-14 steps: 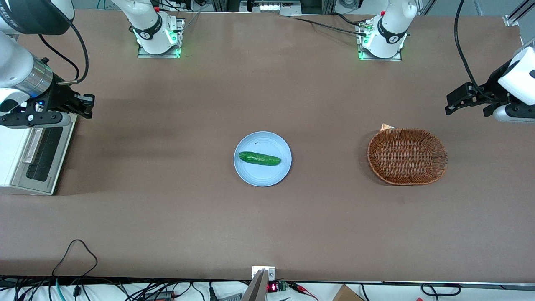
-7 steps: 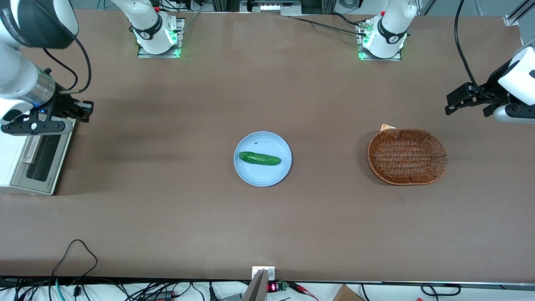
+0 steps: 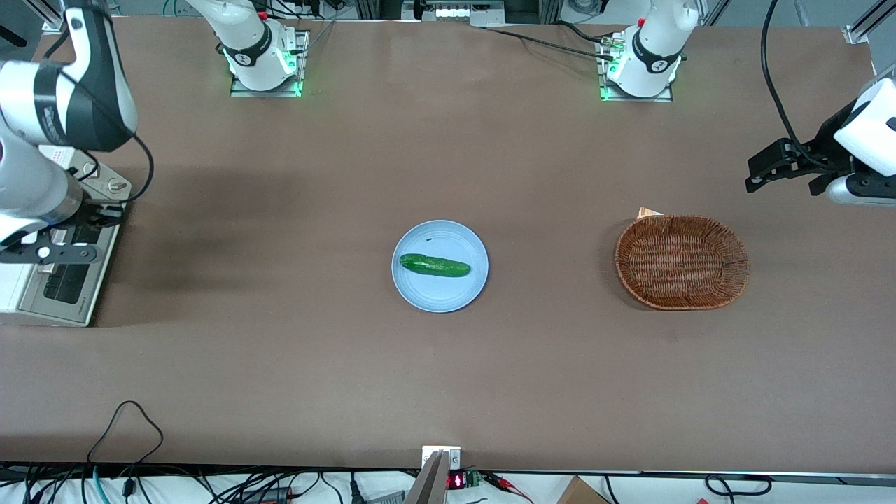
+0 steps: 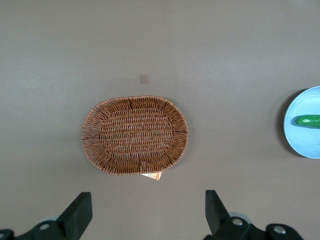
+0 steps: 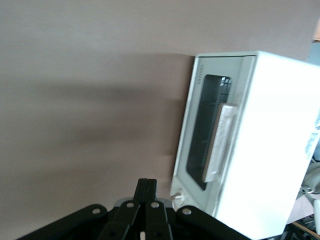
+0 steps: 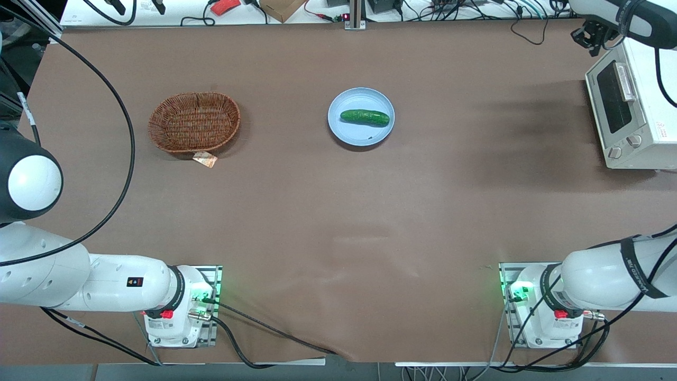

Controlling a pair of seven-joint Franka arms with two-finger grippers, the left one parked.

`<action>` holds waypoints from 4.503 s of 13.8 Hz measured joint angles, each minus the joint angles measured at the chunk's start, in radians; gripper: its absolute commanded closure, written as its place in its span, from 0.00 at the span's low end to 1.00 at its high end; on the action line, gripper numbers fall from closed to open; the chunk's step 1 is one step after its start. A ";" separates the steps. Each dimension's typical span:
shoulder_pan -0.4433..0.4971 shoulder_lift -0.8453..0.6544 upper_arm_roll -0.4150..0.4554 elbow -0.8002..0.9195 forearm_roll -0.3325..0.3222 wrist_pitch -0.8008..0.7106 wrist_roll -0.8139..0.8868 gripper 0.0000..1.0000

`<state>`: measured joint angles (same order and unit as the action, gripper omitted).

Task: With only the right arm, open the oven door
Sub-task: 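Raise the right gripper and move it over the oven door handle, then hook the right gripper on the handle and pull the door down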

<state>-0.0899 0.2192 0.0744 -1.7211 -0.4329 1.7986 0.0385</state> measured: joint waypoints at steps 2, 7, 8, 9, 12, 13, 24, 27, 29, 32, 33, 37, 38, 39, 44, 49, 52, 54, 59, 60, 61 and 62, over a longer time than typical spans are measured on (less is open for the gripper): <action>-0.009 0.023 -0.022 -0.013 -0.046 0.027 0.013 1.00; -0.012 0.058 -0.035 -0.049 -0.253 0.074 0.183 1.00; -0.013 0.069 -0.035 -0.059 -0.282 0.098 0.218 1.00; -0.014 0.080 -0.036 -0.068 -0.303 0.125 0.250 1.00; -0.028 0.115 -0.037 -0.083 -0.373 0.181 0.331 1.00; -0.034 0.126 -0.038 -0.084 -0.398 0.188 0.352 1.00; -0.052 0.146 -0.070 -0.127 -0.497 0.196 0.390 1.00; -0.052 0.153 -0.072 -0.140 -0.497 0.200 0.403 1.00; -0.052 0.154 -0.072 -0.141 -0.499 0.202 0.406 1.00; -0.052 0.154 -0.072 -0.142 -0.499 0.204 0.406 1.00; -0.052 0.154 -0.072 -0.143 -0.499 0.206 0.410 1.00; -0.048 0.148 -0.071 -0.164 -0.499 0.232 0.478 1.00; -0.044 0.144 -0.070 -0.172 -0.499 0.238 0.491 1.00; -0.040 0.140 -0.069 -0.179 -0.496 0.245 0.500 1.00; -0.028 0.137 -0.049 -0.198 -0.468 0.266 0.511 1.00; -0.015 0.144 -0.036 -0.214 -0.397 0.309 0.515 1.00; -0.007 0.167 -0.027 -0.217 -0.354 0.341 0.518 1.00; -0.007 0.186 -0.019 -0.219 -0.341 0.362 0.521 1.00; -0.006 0.225 -0.007 -0.219 -0.338 0.394 0.528 1.00; -0.006 0.231 -0.007 -0.219 -0.337 0.399 0.528 1.00; -0.006 0.237 -0.006 -0.219 -0.337 0.406 0.528 1.00; -0.006 0.244 -0.005 -0.219 -0.337 0.413 0.528 1.00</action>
<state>-0.0958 0.4637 0.0692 -1.9404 -0.7703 2.2113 0.5668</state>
